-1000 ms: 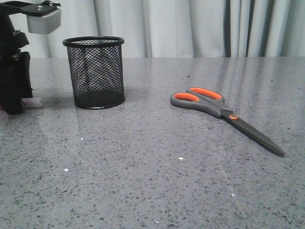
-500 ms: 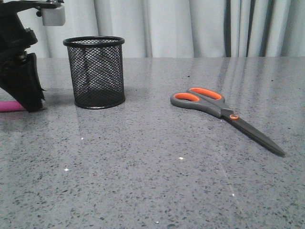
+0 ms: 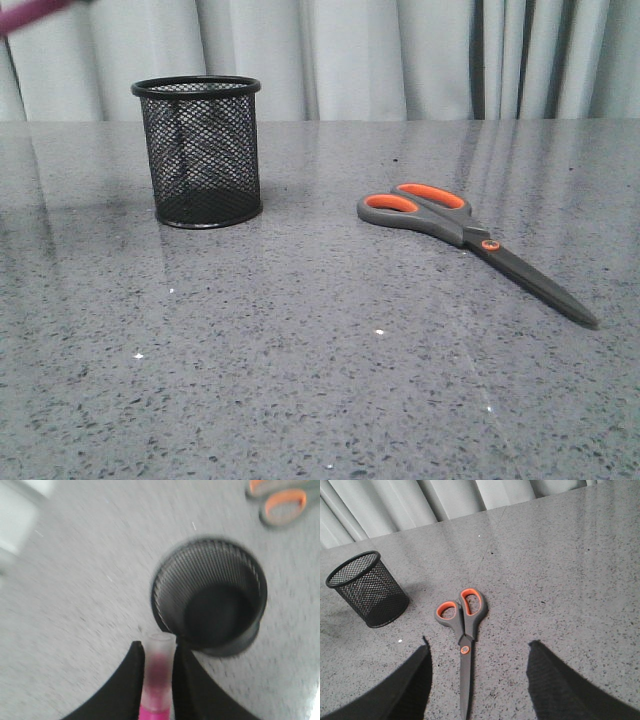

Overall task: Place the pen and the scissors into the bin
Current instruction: 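Carry the highlighter over the mesh cup and drop it in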

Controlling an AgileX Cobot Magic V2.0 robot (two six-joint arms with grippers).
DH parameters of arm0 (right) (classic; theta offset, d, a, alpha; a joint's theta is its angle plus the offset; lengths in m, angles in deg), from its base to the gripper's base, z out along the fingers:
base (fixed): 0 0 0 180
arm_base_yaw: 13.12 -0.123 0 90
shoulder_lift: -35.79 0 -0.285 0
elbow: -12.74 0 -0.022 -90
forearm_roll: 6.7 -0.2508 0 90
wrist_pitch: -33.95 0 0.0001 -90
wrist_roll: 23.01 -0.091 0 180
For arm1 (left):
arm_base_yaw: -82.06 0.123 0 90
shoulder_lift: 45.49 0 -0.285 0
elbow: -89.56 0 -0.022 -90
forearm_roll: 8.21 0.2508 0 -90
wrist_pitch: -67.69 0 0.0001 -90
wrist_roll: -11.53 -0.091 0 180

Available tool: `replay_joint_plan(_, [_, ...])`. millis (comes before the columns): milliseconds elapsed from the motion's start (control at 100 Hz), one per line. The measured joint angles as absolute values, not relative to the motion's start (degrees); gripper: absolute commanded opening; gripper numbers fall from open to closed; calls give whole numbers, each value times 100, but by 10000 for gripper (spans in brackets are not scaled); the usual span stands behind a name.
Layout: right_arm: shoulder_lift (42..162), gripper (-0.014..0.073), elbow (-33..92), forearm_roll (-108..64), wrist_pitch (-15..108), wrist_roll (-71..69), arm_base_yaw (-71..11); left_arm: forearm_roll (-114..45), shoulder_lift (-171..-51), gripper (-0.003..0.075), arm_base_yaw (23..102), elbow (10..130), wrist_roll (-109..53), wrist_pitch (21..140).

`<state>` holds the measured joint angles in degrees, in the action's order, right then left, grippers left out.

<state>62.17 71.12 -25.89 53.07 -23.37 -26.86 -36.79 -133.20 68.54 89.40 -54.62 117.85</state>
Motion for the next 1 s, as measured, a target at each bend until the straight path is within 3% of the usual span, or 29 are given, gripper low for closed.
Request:
replay_joint_plan(370, [6217, 380, 7112, -2729, 5307, -2337, -2686, -7416, -12831, -22, 6854, 8839, -5545, 10406])
replay_joint_plan(650, [6217, 380, 7112, -3216, 5251, -2337, -2686, -10477, -12841, -21, 6854, 7861, -7592, 9788])
replay_joint_plan(1000, [6217, 380, 7112, -3327, 5076, -2337, -2686, -10996, -13525, -22, 6854, 7294, -8746, 10762])
